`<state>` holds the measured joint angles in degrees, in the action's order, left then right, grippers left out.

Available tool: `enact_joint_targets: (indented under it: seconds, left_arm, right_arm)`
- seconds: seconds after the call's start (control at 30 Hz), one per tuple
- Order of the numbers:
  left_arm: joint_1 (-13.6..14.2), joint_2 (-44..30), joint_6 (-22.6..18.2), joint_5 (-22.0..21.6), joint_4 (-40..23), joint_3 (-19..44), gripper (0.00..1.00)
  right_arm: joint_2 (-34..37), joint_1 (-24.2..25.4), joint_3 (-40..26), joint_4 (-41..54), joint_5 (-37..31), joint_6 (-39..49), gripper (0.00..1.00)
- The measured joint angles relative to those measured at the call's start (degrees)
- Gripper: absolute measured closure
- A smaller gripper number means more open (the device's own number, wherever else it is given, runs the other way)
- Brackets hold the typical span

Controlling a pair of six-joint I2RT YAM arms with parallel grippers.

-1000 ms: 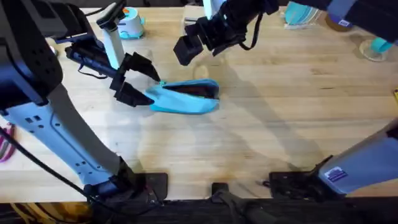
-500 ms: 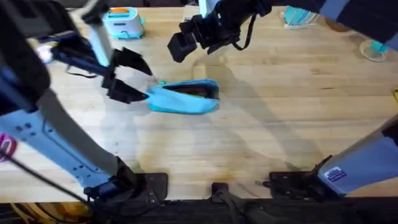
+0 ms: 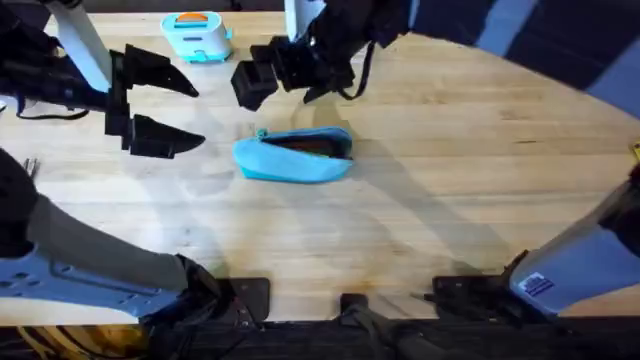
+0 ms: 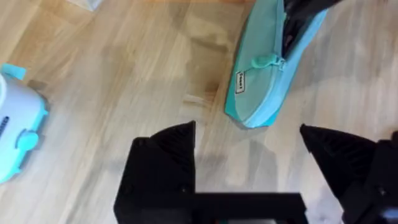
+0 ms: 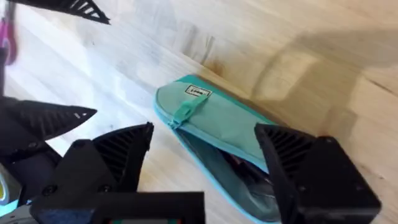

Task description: Unzip the bag, pick up the pens from the table one at a time and place them inside, then zip the bag closed.

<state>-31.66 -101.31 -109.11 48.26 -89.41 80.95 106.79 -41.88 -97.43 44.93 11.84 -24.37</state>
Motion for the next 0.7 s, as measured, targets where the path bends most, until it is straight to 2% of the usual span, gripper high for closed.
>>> enact_joint_targets:
  seconds: [0.2, 0.4, 0.7]
  left_arm:
    - [0.31, 0.01, 0.00, -0.03, 1.97, -3.16, 0.003]
    - [2.40, 0.01, -0.21, -0.16, 5.31, -8.17, 0.006]
    - [2.58, 0.01, -0.21, -0.43, 5.71, -9.29, 0.006]
  right_arm:
    - [1.28, -0.16, 0.00, -0.11, 0.00, -1.70, 0.004]
    - [1.30, -0.23, 0.00, -0.94, 1.75, -4.74, 0.004]
    - [1.52, -2.07, 0.00, -1.62, 5.06, -10.49, 0.004]
